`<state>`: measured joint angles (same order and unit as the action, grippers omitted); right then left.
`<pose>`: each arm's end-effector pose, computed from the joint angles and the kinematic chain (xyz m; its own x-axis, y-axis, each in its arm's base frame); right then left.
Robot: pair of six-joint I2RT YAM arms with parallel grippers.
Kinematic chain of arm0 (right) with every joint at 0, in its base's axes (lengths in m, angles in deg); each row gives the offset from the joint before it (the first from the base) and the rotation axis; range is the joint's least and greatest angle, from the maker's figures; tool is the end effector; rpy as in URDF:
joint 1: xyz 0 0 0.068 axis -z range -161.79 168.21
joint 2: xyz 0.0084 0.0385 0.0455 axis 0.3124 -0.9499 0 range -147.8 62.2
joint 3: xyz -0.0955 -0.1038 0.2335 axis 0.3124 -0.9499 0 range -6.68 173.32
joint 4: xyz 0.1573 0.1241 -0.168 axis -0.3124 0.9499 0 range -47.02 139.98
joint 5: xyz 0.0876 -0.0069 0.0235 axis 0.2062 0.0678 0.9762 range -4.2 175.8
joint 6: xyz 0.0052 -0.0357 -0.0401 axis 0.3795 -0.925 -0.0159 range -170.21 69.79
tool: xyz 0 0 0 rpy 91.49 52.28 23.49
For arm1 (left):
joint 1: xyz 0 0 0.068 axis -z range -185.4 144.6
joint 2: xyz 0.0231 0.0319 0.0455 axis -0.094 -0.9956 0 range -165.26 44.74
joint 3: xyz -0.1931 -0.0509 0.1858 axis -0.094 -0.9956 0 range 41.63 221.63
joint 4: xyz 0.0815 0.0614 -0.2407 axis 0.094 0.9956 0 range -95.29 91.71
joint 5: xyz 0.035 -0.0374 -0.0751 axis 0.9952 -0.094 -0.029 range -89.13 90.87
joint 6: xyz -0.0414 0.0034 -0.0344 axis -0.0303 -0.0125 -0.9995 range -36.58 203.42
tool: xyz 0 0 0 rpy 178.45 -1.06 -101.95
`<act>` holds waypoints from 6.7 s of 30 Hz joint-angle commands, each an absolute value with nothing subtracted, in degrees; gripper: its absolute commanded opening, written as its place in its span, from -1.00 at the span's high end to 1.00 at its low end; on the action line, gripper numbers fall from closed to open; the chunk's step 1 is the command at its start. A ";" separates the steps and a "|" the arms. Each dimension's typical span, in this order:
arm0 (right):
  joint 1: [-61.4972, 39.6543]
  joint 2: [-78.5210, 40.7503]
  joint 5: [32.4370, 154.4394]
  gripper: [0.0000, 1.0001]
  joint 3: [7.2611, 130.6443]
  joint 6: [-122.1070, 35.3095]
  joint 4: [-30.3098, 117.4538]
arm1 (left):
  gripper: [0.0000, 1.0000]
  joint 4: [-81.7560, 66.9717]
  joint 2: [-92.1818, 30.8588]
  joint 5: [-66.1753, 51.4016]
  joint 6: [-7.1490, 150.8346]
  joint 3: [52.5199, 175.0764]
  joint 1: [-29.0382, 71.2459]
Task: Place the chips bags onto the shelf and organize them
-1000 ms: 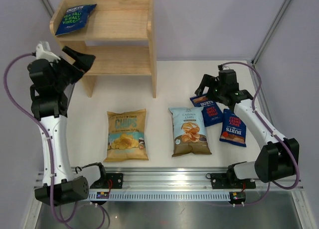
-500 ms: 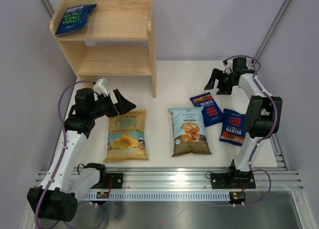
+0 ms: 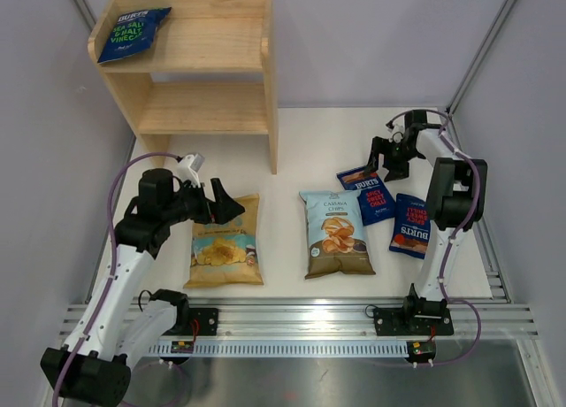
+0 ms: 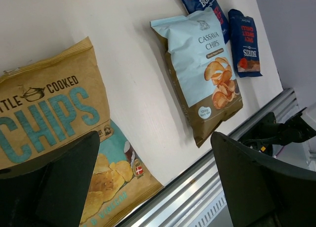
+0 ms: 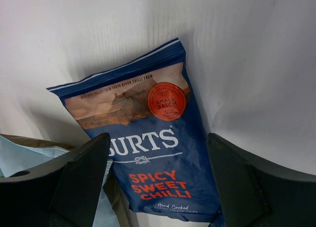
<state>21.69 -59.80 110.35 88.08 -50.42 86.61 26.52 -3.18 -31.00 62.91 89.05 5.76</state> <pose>0.4402 -0.0119 0.1781 -0.9427 0.0541 -0.3292 -0.0841 0.9164 0.3914 0.1697 -0.0526 0.3116 -0.7021 -0.1648 -0.6927 0.3803 0.7357 -0.5605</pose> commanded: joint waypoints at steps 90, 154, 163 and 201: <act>16.89 -15.68 96.86 1.00 61.62 2.93 44.67 | -0.98 -12.39 -15.80 -20.21 44.84 88.56 21.76; -0.34 -0.74 143.44 -0.56 64.34 -13.32 53.54 | 0.46 -63.58 -37.17 -69.35 30.50 99.80 25.54; 1.06 2.77 139.87 -0.63 63.63 -12.33 50.79 | 0.48 -46.52 -36.03 -67.60 41.49 102.09 26.16; 0.36 2.96 139.16 -0.92 64.68 -15.75 52.38 | 0.72 -5.38 -41.65 -59.94 64.17 117.12 30.02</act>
<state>0.84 1.71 141.76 62.77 -16.17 54.99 -11.20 -40.90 -62.61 59.70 114.40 29.43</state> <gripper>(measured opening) 0.960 0.217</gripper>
